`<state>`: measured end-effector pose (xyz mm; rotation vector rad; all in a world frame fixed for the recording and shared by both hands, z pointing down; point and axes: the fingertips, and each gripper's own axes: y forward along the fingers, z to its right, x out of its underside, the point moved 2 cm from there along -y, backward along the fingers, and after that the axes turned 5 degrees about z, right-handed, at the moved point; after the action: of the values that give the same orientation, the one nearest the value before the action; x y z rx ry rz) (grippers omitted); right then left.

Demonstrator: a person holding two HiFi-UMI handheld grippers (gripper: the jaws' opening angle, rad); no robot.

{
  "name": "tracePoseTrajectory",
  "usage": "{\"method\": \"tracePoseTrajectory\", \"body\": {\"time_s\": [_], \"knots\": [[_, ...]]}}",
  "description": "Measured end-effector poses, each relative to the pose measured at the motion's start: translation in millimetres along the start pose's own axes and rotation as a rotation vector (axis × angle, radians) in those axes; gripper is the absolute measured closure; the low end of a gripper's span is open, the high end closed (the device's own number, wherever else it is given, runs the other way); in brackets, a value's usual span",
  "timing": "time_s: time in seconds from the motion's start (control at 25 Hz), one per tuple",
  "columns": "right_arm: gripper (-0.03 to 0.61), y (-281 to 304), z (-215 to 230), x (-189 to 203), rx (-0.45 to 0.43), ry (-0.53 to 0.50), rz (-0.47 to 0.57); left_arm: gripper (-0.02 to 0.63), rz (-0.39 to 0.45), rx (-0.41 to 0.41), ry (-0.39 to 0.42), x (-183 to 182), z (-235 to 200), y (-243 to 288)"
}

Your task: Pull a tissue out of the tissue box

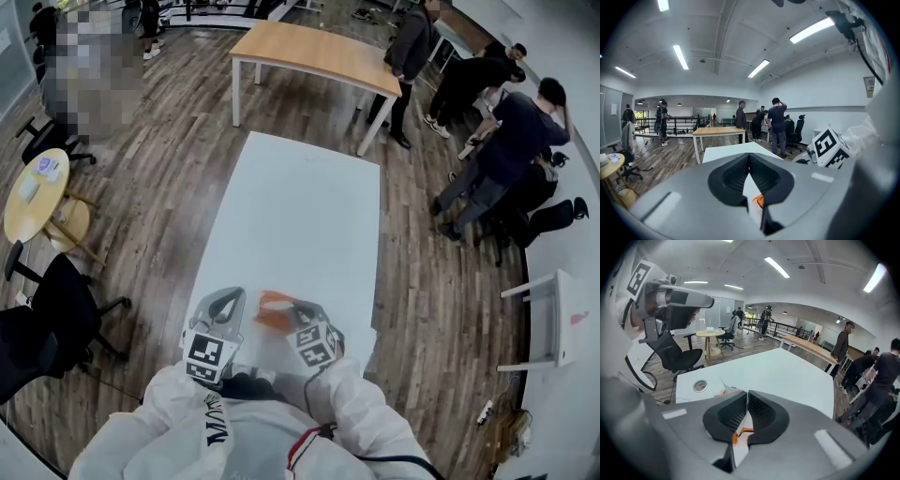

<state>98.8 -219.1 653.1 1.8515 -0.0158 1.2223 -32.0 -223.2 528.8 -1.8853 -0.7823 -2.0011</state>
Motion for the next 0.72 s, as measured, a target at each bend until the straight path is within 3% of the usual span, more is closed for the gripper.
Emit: {"method": "tracePoseTrajectory", "body": {"time_s": [0.72], "knots": [[0.574, -17.9, 4.9, -10.9, 0.021, 0.047, 0.049, 0.614, 0.004, 0.015, 0.005, -3.1, 0.6, 3.0]]}}
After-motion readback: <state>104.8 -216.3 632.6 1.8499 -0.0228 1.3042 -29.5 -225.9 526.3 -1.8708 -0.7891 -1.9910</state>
